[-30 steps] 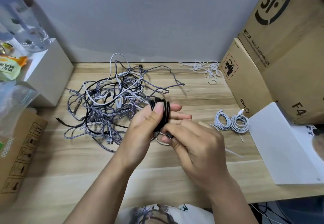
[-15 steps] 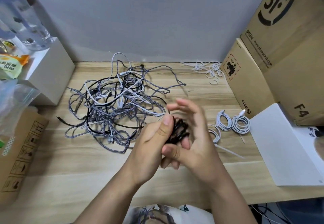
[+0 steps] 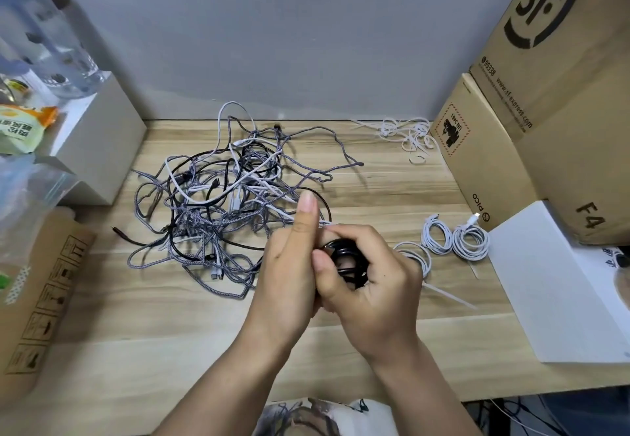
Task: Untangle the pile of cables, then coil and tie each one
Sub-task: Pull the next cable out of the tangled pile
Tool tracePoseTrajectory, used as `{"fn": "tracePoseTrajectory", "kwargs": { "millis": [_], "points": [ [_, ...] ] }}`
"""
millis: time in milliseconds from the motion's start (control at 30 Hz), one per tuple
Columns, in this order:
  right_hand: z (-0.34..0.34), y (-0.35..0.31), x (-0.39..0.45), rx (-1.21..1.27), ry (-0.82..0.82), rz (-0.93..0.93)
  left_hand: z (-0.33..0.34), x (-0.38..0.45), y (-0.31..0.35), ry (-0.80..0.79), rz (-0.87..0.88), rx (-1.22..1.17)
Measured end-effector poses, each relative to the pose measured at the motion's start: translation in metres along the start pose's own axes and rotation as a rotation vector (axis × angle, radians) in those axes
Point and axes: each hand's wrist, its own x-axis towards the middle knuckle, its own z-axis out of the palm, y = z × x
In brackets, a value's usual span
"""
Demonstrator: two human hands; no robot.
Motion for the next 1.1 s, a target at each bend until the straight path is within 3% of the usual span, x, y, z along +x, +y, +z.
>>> {"fn": "tracePoseTrajectory", "kwargs": {
  "millis": [67, 267, 367, 500, 633, 800, 900, 1000, 1100],
  "points": [
    [0.002, 0.0, 0.001, 0.015, 0.067, 0.043, -0.001, 0.003, 0.0, -0.032, -0.02, 0.02],
    [0.0, 0.002, 0.014, 0.454, 0.065, 0.43, -0.013, 0.013, -0.007, -0.299, -0.045, -0.13],
    [0.001, 0.009, 0.028, 0.647, 0.131, 0.574, -0.017, 0.017, -0.015, -0.34, -0.101, -0.223],
    [0.006, 0.016, 0.043, 0.751, 0.178, 0.622, -0.013, 0.023, -0.021, -0.34, -0.107, -0.221],
    [0.017, 0.026, 0.053, 0.715, 0.128, 0.637, -0.008, 0.033, -0.015, -0.306, -0.019, -0.289],
    [0.034, 0.048, 0.068, 0.614, 0.131, 0.601, 0.001, 0.059, -0.015, -0.166, 0.113, -0.105],
    [0.042, 0.067, 0.086, 0.523, 0.053, 0.549, 0.0, 0.086, -0.017, -0.071, 0.122, -0.065],
    [0.049, 0.11, 0.121, 0.48, -0.004, 0.552, -0.005, 0.116, -0.02, -0.027, 0.122, -0.06],
    [0.054, 0.18, 0.165, 0.226, -0.018, 0.58, -0.012, 0.14, -0.023, 0.001, 0.116, -0.049]
  ]
}}
